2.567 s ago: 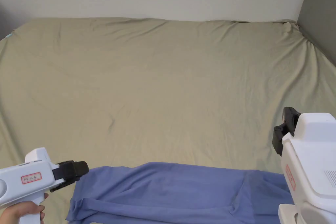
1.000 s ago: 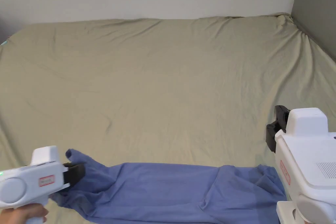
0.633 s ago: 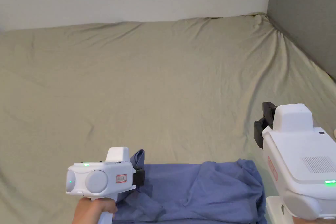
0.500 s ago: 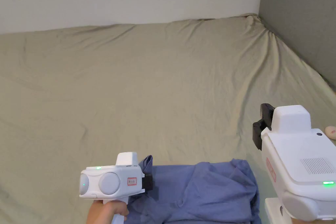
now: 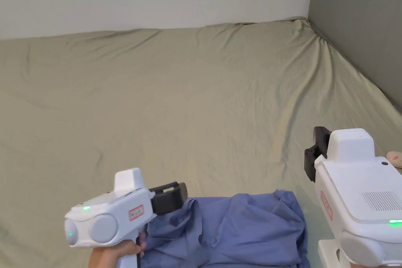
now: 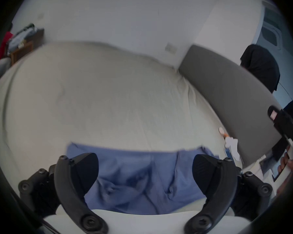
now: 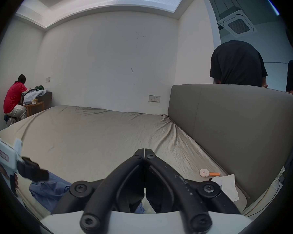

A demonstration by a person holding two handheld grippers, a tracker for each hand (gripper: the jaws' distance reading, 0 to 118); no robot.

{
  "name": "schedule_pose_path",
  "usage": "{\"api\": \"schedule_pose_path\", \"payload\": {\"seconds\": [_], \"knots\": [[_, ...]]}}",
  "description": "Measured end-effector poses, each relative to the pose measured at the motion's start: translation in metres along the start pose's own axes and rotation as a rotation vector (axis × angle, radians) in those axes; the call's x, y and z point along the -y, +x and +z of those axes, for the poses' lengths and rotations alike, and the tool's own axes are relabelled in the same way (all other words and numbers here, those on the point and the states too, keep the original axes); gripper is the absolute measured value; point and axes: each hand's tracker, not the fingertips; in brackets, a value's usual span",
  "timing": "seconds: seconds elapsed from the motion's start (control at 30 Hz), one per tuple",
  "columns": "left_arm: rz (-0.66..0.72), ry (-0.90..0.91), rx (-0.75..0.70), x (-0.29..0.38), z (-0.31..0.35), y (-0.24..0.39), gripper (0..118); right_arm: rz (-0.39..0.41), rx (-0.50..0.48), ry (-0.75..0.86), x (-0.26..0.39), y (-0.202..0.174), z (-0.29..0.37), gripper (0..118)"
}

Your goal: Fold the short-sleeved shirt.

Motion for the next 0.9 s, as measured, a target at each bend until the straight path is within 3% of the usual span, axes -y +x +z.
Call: {"api": "schedule_pose_path", "payload": {"seconds": [0.03, 0.1, 0.13, 0.17, 0.2, 0.47, 0.9], "knots": [[-0.018, 0.042, -0.005, -0.002, 0.010, -0.003, 107, 0.000, -0.002, 0.001, 0.000, 0.000, 0.000, 2], [-0.047, 0.085, -0.042, -0.008, 0.021, -0.011, 74, -0.001, -0.006, 0.001, -0.001, -0.002, 0.000, 2], [-0.069, 0.080, -0.080, -0.009, 0.022, -0.015, 49, 0.001, -0.007, 0.001, -0.001, -0.002, 0.000, 2], [-0.088, 0.071, -0.120, -0.008, 0.021, -0.018, 14, 0.003, -0.008, 0.001, -0.002, -0.003, 0.000, 2], [-0.098, 0.065, -0.147, -0.007, 0.020, -0.022, 0, 0.003, -0.009, 0.001, -0.002, -0.003, 0.000, 2], [-0.168, -0.071, -0.259, 0.035, -0.015, -0.053, 0, 0.003, -0.006, -0.004, -0.002, -0.003, 0.001, 2], [-0.276, -0.280, -0.032, 0.101, -0.060, 0.025, 0, -0.002, 0.014, -0.028, 0.003, 0.005, -0.001, 2]]}}
